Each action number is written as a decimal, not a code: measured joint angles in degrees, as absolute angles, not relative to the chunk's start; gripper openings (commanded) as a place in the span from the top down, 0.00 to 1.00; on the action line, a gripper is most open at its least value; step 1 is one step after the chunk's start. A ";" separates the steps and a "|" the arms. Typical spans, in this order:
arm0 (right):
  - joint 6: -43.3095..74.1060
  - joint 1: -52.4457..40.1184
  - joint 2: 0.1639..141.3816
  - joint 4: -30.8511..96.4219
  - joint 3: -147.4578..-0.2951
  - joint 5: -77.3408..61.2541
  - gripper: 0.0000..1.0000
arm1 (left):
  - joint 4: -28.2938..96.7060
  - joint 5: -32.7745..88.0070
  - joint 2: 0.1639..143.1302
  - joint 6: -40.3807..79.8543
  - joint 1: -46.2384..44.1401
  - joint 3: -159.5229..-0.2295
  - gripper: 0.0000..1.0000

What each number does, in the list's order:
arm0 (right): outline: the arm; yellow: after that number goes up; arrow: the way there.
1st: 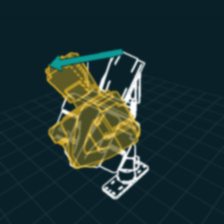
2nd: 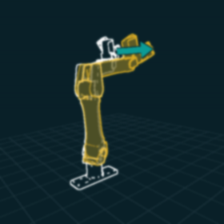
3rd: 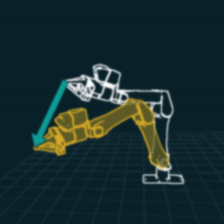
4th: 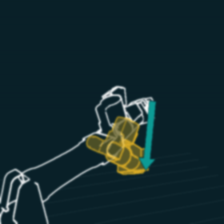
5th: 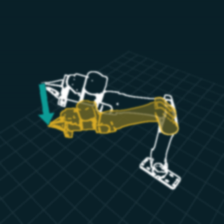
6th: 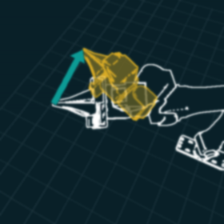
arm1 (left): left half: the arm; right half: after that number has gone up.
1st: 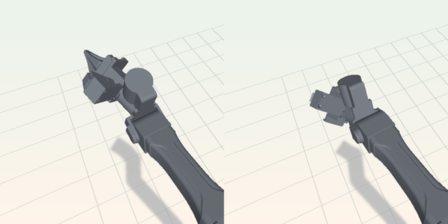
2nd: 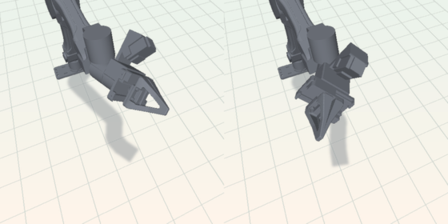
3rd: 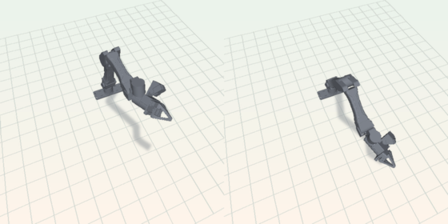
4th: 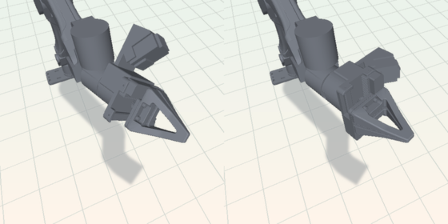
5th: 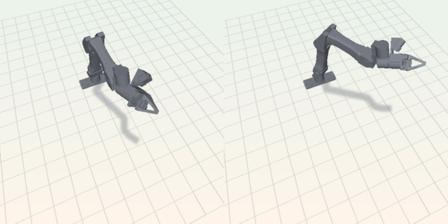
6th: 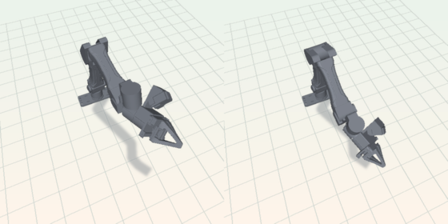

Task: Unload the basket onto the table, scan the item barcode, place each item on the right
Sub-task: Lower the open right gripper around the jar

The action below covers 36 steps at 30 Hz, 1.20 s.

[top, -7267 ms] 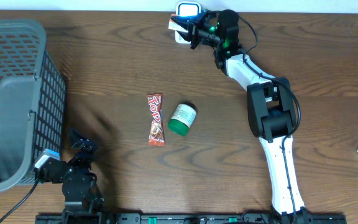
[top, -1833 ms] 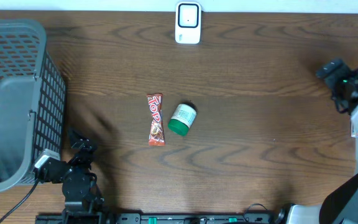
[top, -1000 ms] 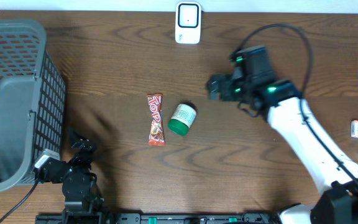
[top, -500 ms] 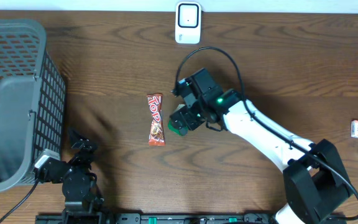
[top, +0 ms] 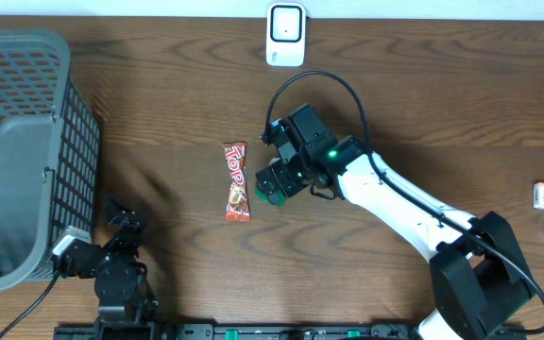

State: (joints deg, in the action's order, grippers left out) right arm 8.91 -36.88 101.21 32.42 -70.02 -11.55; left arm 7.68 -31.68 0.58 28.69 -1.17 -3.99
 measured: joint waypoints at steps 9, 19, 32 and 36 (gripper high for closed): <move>36.60 -36.93 101.21 33.69 -71.70 -12.43 0.01 | 7.68 -31.68 0.58 28.69 -1.17 -3.99 0.03; 53.12 -36.93 101.21 36.38 -71.92 -13.50 0.01 | 7.68 -31.68 0.58 28.69 -1.17 -3.99 0.03; 70.30 -38.83 106.13 35.33 -71.96 -14.81 0.01 | 7.68 -31.68 0.58 28.69 -1.17 -3.99 0.03; 72.05 -39.27 109.34 33.93 -71.96 -15.75 0.05 | 7.68 -31.68 0.58 28.69 -1.17 -3.99 0.03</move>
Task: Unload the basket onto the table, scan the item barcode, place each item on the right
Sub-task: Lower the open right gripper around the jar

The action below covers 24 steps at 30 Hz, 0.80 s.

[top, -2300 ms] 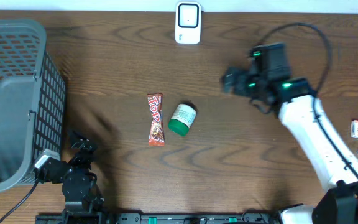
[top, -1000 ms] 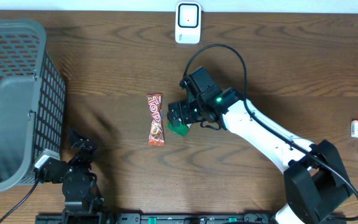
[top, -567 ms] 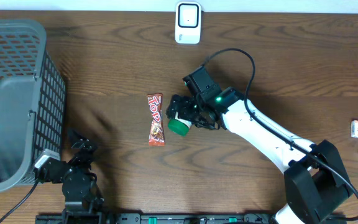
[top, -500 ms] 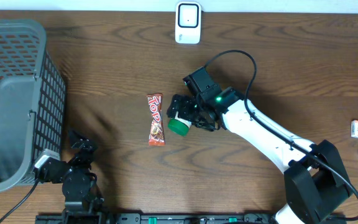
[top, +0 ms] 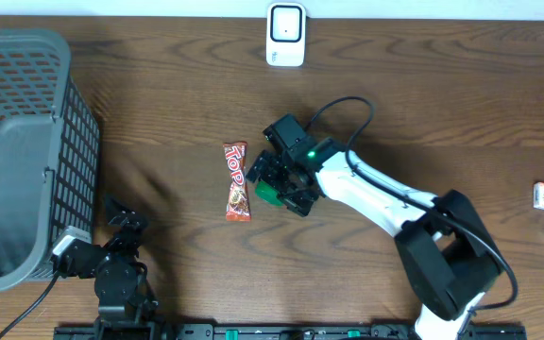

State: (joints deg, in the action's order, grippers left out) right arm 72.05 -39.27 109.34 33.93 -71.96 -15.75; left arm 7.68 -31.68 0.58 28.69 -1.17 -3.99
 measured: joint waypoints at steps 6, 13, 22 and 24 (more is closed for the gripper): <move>72.93 -39.35 110.69 33.69 -71.96 -15.46 0.39 | 7.68 -31.68 0.58 28.69 -1.17 -3.99 0.03; 72.58 -39.35 110.69 33.36 -72.25 -15.66 0.50 | 7.68 -31.68 0.58 28.69 -1.17 -3.99 0.03; 72.60 -37.52 111.02 33.23 -75.26 -27.92 0.47 | 7.68 -31.68 0.58 28.69 -1.17 -3.99 0.03; 72.58 -35.81 111.02 31.94 -76.18 -32.97 0.46 | 7.68 -31.68 0.58 28.69 -1.17 -3.99 0.03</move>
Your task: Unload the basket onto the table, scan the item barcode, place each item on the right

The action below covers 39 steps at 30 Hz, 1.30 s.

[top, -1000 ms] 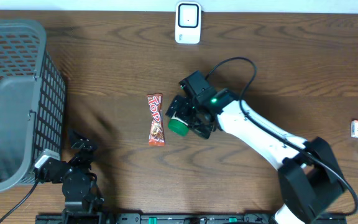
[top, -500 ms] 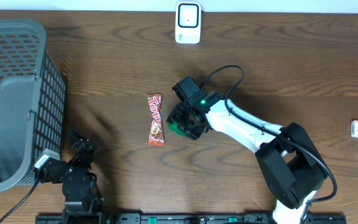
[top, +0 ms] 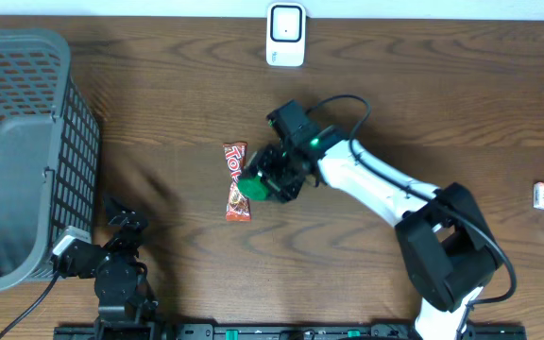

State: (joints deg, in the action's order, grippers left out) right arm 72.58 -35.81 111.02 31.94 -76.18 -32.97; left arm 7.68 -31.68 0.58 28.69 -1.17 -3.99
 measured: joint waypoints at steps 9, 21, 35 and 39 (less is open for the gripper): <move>72.23 -25.76 111.02 34.79 -76.79 -47.59 0.48 | 7.68 -31.68 0.58 28.69 -1.17 -3.99 0.03; 73.38 -23.29 112.51 33.91 -76.82 -56.53 0.46 | 7.68 -31.68 0.58 28.69 -1.17 -3.99 0.03; 76.60 -24.71 124.57 28.01 -76.82 -71.46 0.46 | 7.68 -31.68 0.58 28.69 -1.17 -3.99 0.03; 78.41 -24.71 124.75 27.31 -76.82 -71.88 0.32 | 7.68 -31.68 0.58 28.69 -1.17 -3.99 0.03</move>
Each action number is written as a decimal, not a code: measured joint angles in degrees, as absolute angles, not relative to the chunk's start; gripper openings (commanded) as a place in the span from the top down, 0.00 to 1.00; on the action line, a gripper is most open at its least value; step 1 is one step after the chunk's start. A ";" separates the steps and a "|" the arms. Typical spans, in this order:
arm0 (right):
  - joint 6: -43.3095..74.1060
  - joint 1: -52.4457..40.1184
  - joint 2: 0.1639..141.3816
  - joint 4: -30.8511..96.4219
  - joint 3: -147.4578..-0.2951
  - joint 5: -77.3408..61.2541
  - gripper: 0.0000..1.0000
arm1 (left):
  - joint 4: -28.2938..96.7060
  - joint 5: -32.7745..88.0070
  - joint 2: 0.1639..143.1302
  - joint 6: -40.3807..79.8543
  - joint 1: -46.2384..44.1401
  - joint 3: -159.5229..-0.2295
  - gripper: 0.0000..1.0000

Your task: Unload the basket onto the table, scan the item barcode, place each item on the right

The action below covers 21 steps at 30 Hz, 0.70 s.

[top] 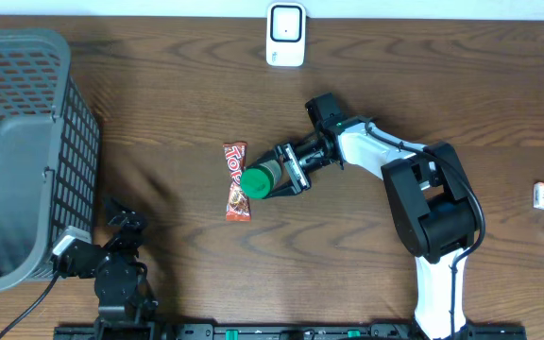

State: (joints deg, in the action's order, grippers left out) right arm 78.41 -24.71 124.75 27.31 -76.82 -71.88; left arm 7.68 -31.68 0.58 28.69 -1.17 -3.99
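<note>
A red-brown candy bar (236, 181) lies flat on the wooden table (159, 104), left of centre. My right gripper (255, 180) reaches in from the right, low and pointing left, with its green fingertips (258, 178) against the bar's right edge. One fingertip covers the other from above, so the gap between them is hidden. A white barcode scanner (285, 35) stands at the table's far edge. My left gripper (124, 225) is parked at the near left, dark and small in this view.
A grey wire basket (22, 151) takes up the far left. Two small packets, an orange-and-white one and a white one, lie at the right edge.
The right arm has swung so that the wrist now lies to the right of the bar and the gripper points left along the table. The candy bar and the left arm have not moved.
The right gripper first hung to the right of the candy bar, a little apart from it. It then stood closer, and later over the bar's right edge. Now it lies turned and level with its fingertips at that edge. The bar has stayed put throughout.
</note>
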 measured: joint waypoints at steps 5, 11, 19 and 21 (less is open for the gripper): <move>79.20 -24.29 124.77 26.68 -76.82 -71.72 0.27 | 7.68 -31.68 0.58 28.69 -1.17 -3.99 0.03; 79.57 -22.65 124.77 22.52 -76.88 -71.50 0.24 | 7.68 -31.68 0.58 28.69 -1.17 -3.99 0.03; 78.04 -21.15 124.31 19.94 -78.30 -69.49 0.12 | 7.68 -31.68 0.58 28.69 -1.17 -3.99 0.03; 76.99 -21.26 122.52 20.08 -78.35 -67.92 0.11 | 7.68 -31.68 0.58 28.69 -1.17 -3.99 0.03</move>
